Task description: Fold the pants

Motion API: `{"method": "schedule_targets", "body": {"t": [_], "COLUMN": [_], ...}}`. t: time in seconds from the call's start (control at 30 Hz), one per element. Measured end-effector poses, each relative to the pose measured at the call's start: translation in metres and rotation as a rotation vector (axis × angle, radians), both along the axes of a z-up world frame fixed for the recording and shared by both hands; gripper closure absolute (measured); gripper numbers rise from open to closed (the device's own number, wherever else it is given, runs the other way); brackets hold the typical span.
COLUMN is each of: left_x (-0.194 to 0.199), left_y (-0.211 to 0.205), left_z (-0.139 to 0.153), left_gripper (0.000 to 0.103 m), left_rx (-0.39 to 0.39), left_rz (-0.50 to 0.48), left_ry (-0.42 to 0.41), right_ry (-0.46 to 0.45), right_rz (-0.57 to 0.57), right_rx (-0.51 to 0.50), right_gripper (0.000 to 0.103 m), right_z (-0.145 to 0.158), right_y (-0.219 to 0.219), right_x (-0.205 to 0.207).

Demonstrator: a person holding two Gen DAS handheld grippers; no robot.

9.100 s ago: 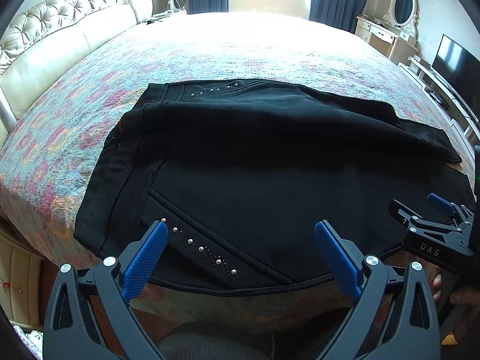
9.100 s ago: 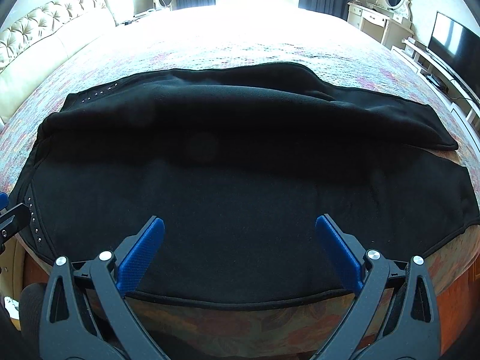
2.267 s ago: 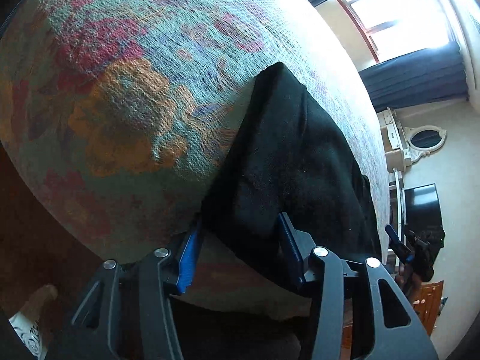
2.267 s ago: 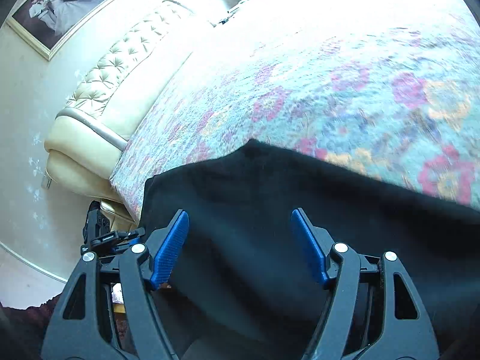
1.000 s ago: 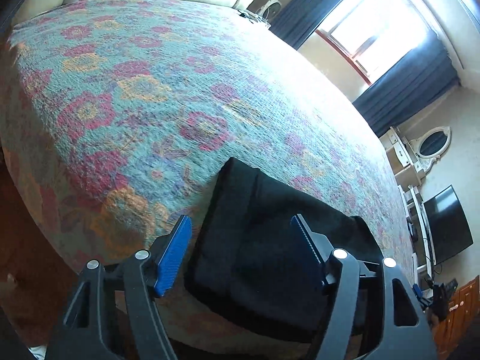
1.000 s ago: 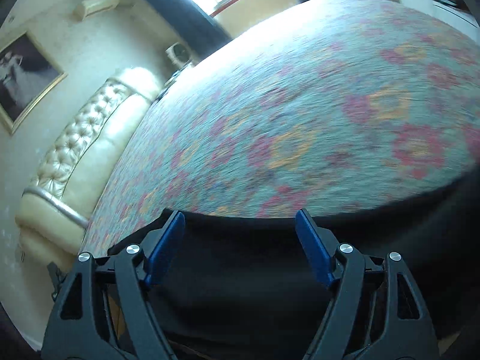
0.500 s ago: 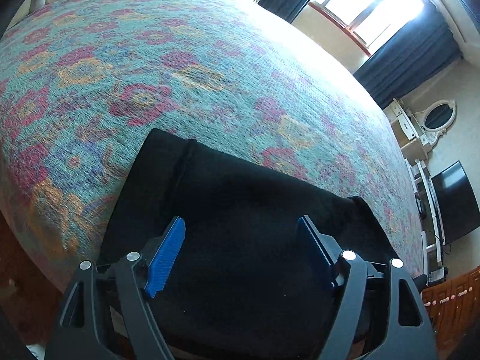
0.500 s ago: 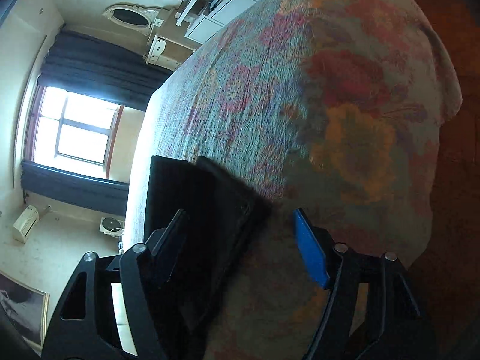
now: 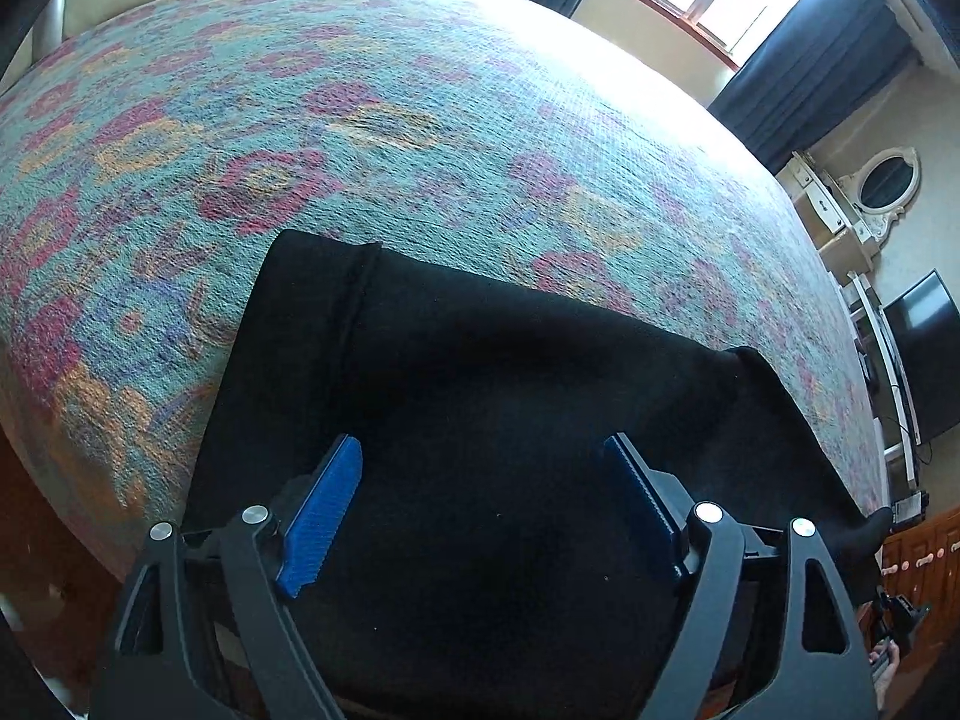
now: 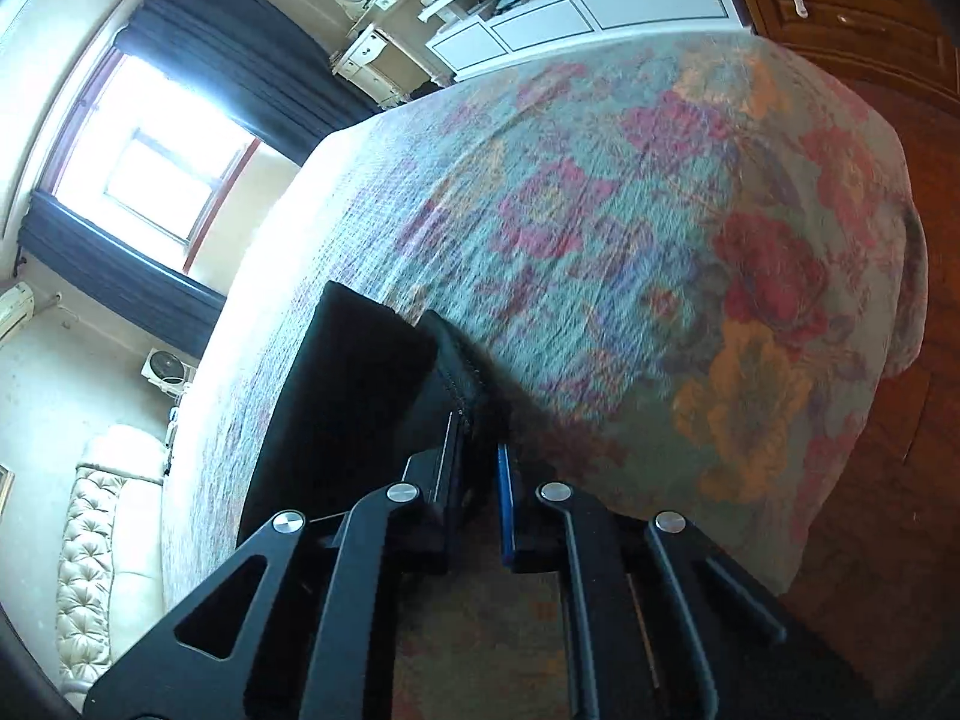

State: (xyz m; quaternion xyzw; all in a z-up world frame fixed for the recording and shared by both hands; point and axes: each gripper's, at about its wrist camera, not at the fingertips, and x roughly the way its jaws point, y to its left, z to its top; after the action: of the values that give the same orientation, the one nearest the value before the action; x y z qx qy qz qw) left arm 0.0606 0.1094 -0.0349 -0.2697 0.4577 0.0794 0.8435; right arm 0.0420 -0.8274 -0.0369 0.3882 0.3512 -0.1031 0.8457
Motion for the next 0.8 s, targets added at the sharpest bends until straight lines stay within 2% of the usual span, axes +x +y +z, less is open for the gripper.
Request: {"method": "schedule_targets", "body": {"t": [0.07, 0.17, 0.23, 0.3, 0.33, 0.4, 0.47, 0.53, 0.6, 0.7, 0.8], "left_x": [0.001, 0.001, 0.002, 0.002, 0.003, 0.005, 0.006, 0.006, 0.004, 0.002, 0.000], "left_y": [0.000, 0.000, 0.000, -0.001, -0.002, -0.004, -0.005, -0.003, -0.001, 0.004, 0.013], "left_z": [0.000, -0.002, -0.003, -0.004, -0.004, -0.004, -0.004, -0.005, -0.005, -0.006, -0.007], "left_gripper": [0.022, 0.022, 0.021, 0.020, 0.020, 0.018, 0.018, 0.017, 0.017, 0.017, 0.017], "left_rx": [0.004, 0.006, 0.007, 0.012, 0.015, 0.020, 0.024, 0.018, 0.002, -0.042, -0.106], "left_rz": [-0.007, -0.015, -0.023, -0.031, -0.034, -0.038, -0.038, -0.037, -0.031, -0.012, 0.016], "left_ry": [0.003, 0.006, 0.010, 0.015, 0.017, 0.020, 0.022, 0.020, 0.015, 0.001, -0.015], "right_ry": [0.044, 0.010, -0.003, -0.005, -0.033, -0.101, -0.163, -0.161, -0.138, -0.073, -0.098], "right_rz": [-0.011, -0.029, -0.085, -0.193, -0.218, -0.189, -0.118, -0.056, -0.022, -0.035, -0.080], "right_rx": [0.016, 0.088, 0.144, 0.111, 0.108, 0.179, 0.304, 0.364, 0.392, 0.388, 0.403], "right_gripper": [0.094, 0.095, 0.089, 0.084, 0.078, 0.076, 0.076, 0.076, 0.076, 0.067, 0.061], "right_z": [-0.019, -0.033, -0.030, -0.016, -0.008, 0.000, 0.000, -0.004, -0.011, -0.025, -0.029], "right_y": [-0.005, -0.014, -0.023, -0.030, -0.032, -0.029, -0.019, -0.003, 0.010, 0.020, 0.020], "right_x": [0.001, -0.010, -0.019, -0.032, -0.037, -0.034, -0.017, 0.004, 0.027, 0.051, 0.062]}}
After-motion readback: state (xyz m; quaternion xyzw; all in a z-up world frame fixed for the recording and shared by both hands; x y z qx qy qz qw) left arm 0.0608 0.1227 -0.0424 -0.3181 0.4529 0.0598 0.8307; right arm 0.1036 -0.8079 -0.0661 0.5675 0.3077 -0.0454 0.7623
